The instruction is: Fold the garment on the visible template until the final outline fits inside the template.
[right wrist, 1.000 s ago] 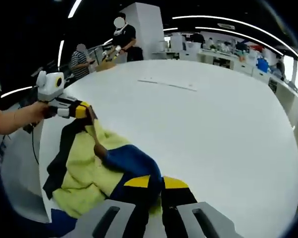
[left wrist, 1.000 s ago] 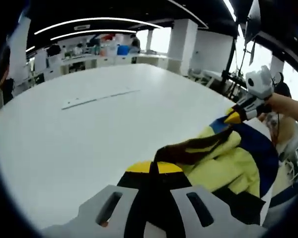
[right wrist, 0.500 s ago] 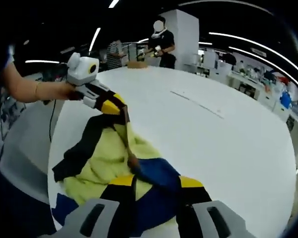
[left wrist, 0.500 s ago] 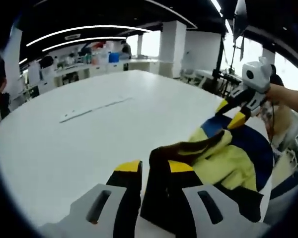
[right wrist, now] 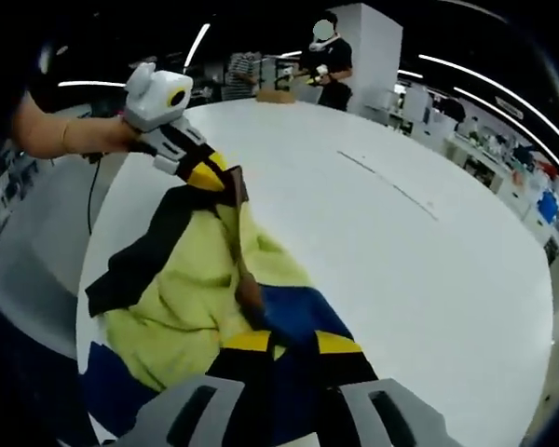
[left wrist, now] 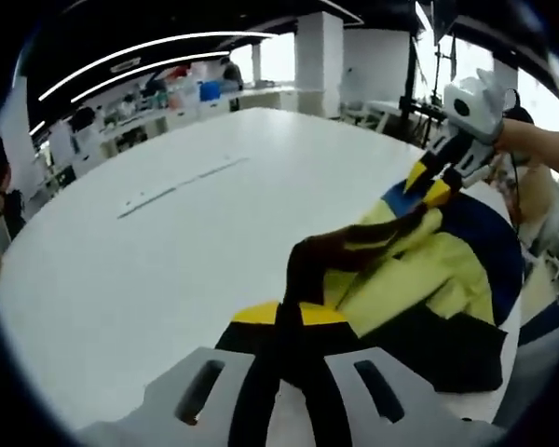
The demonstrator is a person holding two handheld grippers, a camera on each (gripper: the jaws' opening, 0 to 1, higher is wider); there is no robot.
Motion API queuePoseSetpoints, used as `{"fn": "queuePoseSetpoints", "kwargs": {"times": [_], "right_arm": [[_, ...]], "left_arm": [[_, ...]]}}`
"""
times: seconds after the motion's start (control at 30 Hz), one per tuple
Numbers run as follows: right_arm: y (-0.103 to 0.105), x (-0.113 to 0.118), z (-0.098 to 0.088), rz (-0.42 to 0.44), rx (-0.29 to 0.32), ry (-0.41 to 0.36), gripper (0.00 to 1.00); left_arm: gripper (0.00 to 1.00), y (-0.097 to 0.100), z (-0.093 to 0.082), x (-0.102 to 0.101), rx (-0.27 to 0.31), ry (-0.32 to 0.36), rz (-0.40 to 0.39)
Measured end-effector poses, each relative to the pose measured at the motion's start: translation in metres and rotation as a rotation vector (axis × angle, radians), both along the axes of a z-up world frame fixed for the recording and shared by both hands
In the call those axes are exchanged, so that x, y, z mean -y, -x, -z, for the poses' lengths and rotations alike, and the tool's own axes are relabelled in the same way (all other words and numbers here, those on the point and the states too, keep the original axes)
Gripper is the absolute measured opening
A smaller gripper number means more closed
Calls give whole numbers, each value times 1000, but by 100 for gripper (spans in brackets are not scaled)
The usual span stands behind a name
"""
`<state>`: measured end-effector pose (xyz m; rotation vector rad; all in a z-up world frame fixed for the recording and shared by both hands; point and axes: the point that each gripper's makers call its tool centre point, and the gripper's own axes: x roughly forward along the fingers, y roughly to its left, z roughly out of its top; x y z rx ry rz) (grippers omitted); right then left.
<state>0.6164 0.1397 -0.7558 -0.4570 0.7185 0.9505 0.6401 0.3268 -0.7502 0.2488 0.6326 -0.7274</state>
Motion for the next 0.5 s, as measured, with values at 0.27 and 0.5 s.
{"fn": "queuePoseSetpoints", "kwargs": {"times": [0.27, 0.5], "right_arm": [[-4, -3, -15, 44, -9, -92, 0], [-5, -3, -41, 76, 10, -180, 0]], "left_arm": [[0, 3, -10, -9, 0, 15, -26], [0, 7, -35, -18, 16, 60, -54]]}}
